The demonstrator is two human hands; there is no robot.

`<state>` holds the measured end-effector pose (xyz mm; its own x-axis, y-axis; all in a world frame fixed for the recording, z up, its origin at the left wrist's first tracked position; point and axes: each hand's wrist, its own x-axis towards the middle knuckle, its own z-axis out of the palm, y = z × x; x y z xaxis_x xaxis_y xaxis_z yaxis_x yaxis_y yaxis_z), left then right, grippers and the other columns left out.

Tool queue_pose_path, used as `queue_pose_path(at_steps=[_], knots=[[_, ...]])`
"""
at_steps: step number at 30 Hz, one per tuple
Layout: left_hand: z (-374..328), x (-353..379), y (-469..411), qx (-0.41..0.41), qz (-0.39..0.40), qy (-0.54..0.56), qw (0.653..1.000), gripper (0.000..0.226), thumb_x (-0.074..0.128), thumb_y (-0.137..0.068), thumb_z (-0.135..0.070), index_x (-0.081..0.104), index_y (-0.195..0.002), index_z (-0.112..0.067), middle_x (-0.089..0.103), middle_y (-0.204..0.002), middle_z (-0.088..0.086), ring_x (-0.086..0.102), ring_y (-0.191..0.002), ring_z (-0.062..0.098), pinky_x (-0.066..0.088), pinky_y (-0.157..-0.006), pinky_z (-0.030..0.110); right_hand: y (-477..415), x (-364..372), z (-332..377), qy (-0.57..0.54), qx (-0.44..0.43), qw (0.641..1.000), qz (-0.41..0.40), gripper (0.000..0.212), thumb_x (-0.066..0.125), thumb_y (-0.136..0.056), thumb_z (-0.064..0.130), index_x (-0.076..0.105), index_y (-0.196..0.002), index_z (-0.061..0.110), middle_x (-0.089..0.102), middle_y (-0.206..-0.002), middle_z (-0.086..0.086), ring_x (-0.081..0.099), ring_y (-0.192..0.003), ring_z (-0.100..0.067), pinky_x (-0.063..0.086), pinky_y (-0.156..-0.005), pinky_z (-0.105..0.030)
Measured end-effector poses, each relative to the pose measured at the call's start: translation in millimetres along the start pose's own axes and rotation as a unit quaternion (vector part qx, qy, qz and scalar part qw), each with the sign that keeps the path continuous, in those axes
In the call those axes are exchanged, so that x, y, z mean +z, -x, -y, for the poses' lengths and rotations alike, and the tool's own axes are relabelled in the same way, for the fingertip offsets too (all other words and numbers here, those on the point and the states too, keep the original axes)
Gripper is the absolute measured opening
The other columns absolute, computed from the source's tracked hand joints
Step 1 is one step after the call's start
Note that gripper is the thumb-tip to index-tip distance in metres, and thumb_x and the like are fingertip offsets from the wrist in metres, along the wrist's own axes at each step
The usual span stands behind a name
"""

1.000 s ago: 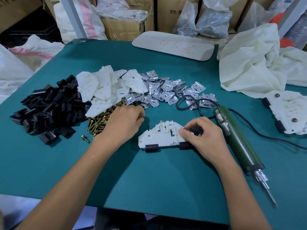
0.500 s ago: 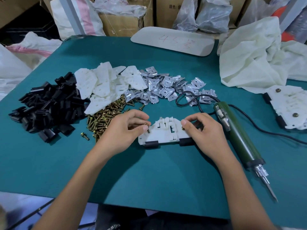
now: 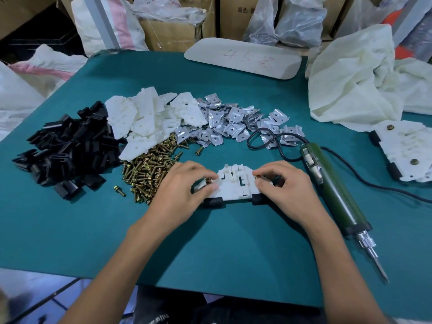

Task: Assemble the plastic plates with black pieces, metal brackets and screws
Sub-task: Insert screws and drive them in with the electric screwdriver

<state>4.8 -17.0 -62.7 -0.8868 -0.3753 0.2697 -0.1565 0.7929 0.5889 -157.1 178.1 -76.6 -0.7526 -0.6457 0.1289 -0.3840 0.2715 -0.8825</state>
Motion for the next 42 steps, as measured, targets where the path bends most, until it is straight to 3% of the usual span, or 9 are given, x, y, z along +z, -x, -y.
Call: queue_pose_path(at_steps=[7, 11, 16, 21, 25, 30, 34, 37, 42], knots=[[2.8, 1.2, 3.3, -0.055, 0.014, 0.097, 0.994, 0.040, 0.070, -0.090, -0.014, 0.064, -0.123, -0.035, 0.071, -0.103, -0.030, 0.054, -0.062, -0.001, 0.038, -0.059, 0.009, 1.4, -2.5, 0.9, -0.004, 0.015, 1.000, -0.007, 0.021, 0.080, -0.084, 0.010, 0.077, -0.088, 0.031, 0.071, -0.095, 0.010, 0.063, -0.079, -0.002, 0.045, -0.069, -0.012], [2.4, 2.3, 1.5, -0.066, 0.001, 0.087, 0.994, 0.040, 0.076, -0.087, -0.028, 0.063, -0.124, -0.037, 0.067, -0.105, -0.026, 0.054, -0.105, -0.003, 0.039, -0.085, 0.012, 1.8, -1.8, 3.7, 0.010, 0.011, 1.000, -0.009, 0.025, 0.078, -0.084, 0.010, 0.076, -0.087, 0.035, 0.071, -0.095, 0.012, 0.060, -0.075, 0.000, 0.044, -0.068, -0.012], [4.0, 3.6, 3.4, -0.073, 0.008, 0.095, 0.993, 0.042, 0.074, -0.087, -0.017, 0.063, -0.120, -0.040, 0.069, -0.099, -0.030, 0.062, -0.096, 0.008, 0.037, -0.075, 0.008, 9.2, -6.6, 13.7, -0.048, 0.031, 0.998, -0.032, 0.022, 0.077, -0.090, 0.017, 0.074, -0.103, 0.035, 0.073, -0.101, 0.009, 0.067, -0.088, -0.018, 0.056, -0.081, -0.036], [5.5, -0.5, 1.5, -0.070, 0.007, 0.077, 0.995, 0.046, 0.078, -0.086, -0.031, 0.060, -0.126, -0.043, 0.066, -0.101, -0.029, 0.055, -0.107, -0.003, 0.038, -0.087, 0.014, 30.9, -47.6, 26.4, 0.026, -0.022, 0.994, -0.105, 0.022, 0.074, -0.092, 0.019, 0.073, -0.100, 0.040, 0.073, -0.098, 0.018, 0.068, -0.087, -0.008, 0.052, -0.081, -0.018], [10.8, 3.2, 2.5, -0.073, 0.010, 0.097, 0.993, 0.047, 0.075, -0.086, -0.018, 0.062, -0.124, -0.043, 0.069, -0.099, -0.035, 0.066, -0.093, 0.011, 0.036, -0.080, 0.002, 45.4, -89.4, 23.7, 0.167, 0.024, 0.974, -0.153, 0.022, 0.069, -0.089, 0.041, 0.069, -0.111, 0.037, 0.069, -0.101, 0.016, 0.062, -0.088, -0.003, 0.052, -0.085, -0.031], [7.3, 4.5, 2.9, -0.079, -0.001, 0.102, 0.992, 0.046, 0.080, -0.083, -0.028, 0.060, -0.115, -0.056, 0.065, -0.099, -0.034, 0.058, -0.102, -0.002, 0.038, -0.085, 0.009, 42.2, -107.4, 9.5, 0.308, 0.180, 0.934, -0.029, 0.065, 0.068, -0.082, 0.062, 0.052, -0.137, 0.032, 0.059, -0.111, 0.004, 0.058, -0.097, -0.021, 0.045, -0.084, -0.039], [9.1, 4.2, 1.3, -0.095, 0.012, 0.121, 0.988, 0.050, 0.079, -0.085, -0.024, 0.059, -0.120, -0.054, 0.069, -0.100, -0.033, 0.058, -0.105, -0.009, 0.033, -0.082, -0.001, 32.4, -91.4, 4.7, 0.331, 0.229, 0.915, -0.024, 0.054, 0.074, -0.081, 0.057, 0.050, -0.124, 0.034, 0.058, -0.092, 0.010, 0.052, -0.084, -0.023, 0.036, -0.073, -0.035], [7.6, 4.2, 2.1, -0.088, 0.054, 0.090, 0.991, 0.065, 0.080, -0.079, -0.048, 0.052, -0.138, -0.046, 0.052, -0.125, -0.041, 0.045, -0.125, -0.010, 0.032, -0.101, 0.013, 30.2, -96.1, 2.6, 0.233, 0.250, 0.937, -0.063, 0.033, 0.081, -0.076, 0.046, 0.059, -0.097, 0.033, 0.061, -0.076, 0.018, 0.061, -0.071, -0.015, 0.042, -0.062, -0.032], [-11.1, 22.7, -8.2, -0.027, 0.107, 0.015, 0.994, 0.100, 0.065, -0.065, -0.084, 0.033, -0.151, -0.042, 0.033, -0.152, -0.026, 0.025, -0.141, 0.001, 0.022, -0.114, 0.028, 37.9, -100.7, 3.1, -0.246, 0.244, 0.929, -0.130, 0.008, 0.071, -0.087, 0.013, 0.076, -0.087, 0.019, 0.060, -0.064, 0.005, 0.061, -0.055, -0.013, 0.057, -0.058, -0.029]])
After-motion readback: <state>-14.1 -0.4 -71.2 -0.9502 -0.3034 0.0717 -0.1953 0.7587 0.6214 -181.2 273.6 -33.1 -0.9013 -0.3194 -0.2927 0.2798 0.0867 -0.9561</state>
